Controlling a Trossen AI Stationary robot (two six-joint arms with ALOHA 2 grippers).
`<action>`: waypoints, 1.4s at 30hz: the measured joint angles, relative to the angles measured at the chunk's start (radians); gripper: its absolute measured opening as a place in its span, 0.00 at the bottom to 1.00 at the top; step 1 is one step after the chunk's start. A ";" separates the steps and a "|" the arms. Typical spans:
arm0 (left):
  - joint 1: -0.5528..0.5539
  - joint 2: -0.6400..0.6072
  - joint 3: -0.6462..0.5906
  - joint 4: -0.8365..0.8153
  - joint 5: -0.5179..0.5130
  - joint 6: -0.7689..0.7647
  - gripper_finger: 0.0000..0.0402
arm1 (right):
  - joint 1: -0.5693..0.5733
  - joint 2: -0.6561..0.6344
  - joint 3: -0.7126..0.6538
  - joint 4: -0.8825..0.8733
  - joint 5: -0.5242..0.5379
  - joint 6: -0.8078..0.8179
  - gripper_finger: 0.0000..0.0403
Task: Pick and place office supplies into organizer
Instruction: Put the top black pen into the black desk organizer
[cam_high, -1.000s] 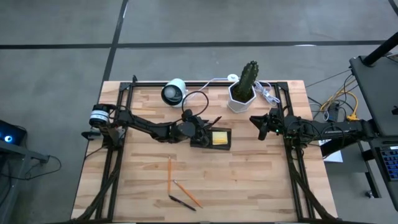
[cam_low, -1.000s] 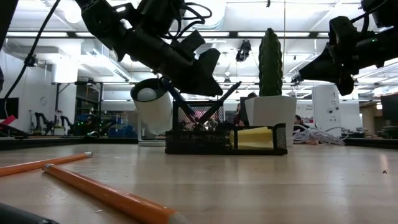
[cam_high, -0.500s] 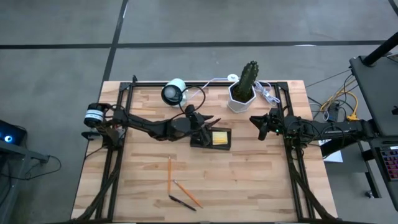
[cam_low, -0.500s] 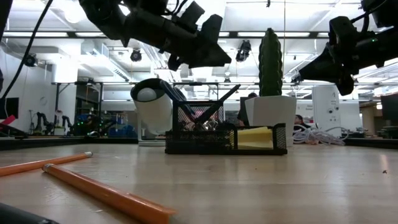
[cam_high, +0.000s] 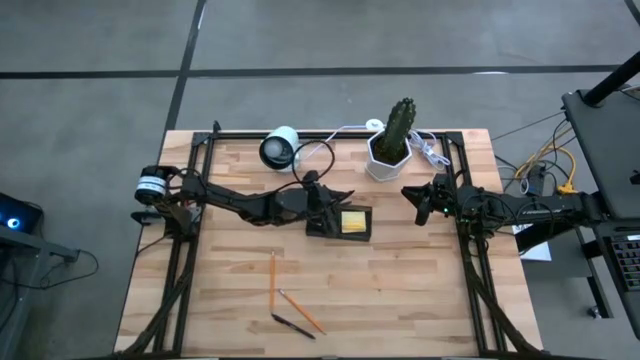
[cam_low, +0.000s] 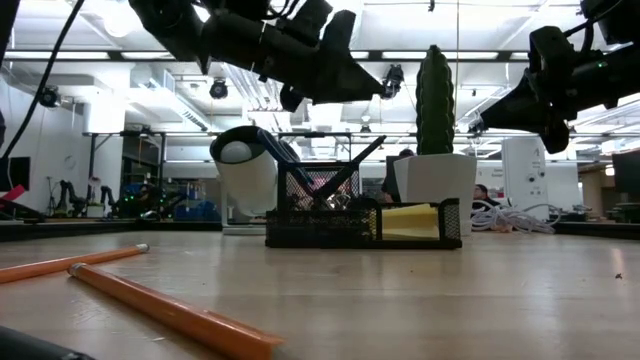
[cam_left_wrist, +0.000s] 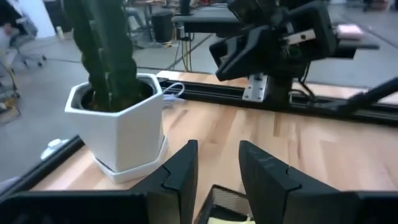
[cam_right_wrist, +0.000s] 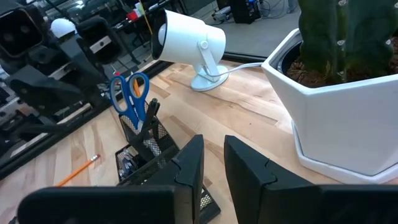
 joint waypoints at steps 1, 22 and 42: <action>0.000 0.005 0.001 -0.002 0.000 0.023 0.25 | 0.000 0.000 0.000 0.000 0.000 0.000 0.13; 0.042 0.012 0.146 -0.385 0.055 0.008 0.65 | 0.000 0.001 0.000 0.000 0.000 0.000 0.13; 0.099 0.048 0.177 -0.409 0.109 -0.040 0.66 | 0.000 0.000 0.000 0.000 0.003 0.000 0.13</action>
